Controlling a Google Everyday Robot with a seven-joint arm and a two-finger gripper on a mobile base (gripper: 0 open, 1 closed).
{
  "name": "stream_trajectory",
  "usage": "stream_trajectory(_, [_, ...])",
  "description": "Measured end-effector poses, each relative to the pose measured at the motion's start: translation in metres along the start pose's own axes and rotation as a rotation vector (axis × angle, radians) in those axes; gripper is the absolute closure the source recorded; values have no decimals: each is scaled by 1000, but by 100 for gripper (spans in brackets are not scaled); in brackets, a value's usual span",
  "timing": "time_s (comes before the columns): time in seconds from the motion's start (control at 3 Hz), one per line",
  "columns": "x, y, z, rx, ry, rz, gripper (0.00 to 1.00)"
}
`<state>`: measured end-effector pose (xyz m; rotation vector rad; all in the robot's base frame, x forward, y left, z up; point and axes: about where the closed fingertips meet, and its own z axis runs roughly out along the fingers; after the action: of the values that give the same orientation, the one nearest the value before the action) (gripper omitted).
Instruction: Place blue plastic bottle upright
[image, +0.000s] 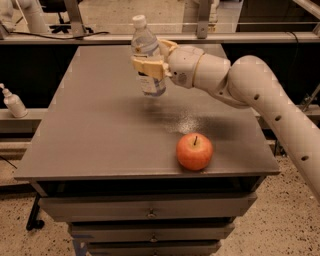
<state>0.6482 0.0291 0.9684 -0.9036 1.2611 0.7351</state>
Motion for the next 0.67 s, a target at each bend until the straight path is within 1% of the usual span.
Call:
stream_trajectory(0.33, [7,-4,-6,6,2,-29,100])
stream_trajectory(0.67, [16,-10,-15,23,7,-41,100])
